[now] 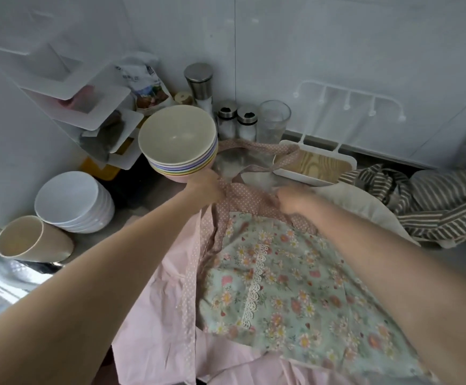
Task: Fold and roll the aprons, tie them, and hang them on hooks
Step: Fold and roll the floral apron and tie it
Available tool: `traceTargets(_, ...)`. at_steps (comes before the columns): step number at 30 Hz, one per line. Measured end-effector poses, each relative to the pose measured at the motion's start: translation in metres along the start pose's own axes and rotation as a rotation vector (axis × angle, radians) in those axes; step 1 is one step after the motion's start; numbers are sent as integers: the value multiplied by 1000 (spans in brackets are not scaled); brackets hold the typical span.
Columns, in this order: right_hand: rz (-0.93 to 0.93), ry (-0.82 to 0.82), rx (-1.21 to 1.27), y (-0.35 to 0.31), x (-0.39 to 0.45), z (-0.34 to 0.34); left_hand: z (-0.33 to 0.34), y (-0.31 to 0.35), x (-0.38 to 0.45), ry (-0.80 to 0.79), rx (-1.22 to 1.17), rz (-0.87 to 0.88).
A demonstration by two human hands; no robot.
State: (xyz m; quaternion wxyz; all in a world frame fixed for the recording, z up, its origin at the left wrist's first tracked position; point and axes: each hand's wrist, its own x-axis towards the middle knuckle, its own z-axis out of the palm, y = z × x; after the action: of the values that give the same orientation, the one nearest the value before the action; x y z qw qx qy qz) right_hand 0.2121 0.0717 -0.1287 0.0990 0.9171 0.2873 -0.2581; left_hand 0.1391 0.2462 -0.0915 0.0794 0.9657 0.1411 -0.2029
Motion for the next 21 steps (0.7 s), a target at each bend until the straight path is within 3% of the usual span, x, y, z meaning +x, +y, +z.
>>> traceTargets(4,-16,-105,-8,1,3,6,-2,2,-1,-117,-69,44)
traceTargets(8,-54,-338,-36,8,-13,6,-3,12,-6,-359,-491,-50)
traceTargets(11,24,-465,-149,31,-31,3,1,38,-7,-474,-613,-22)
traceTargets(13,88,-391,-198,43,-37,3,7,52,-2,-414,-649,16)
traceTargets(17,96,-137,-63,45,-39,5,7,66,2,-134,-500,90)
traceTargets(19,65,-76,160,39,-33,3,6,60,-5,-181,-600,26)
traceTargets(21,73,-63,390,29,-32,-3,6,51,-14,-331,-695,-62)
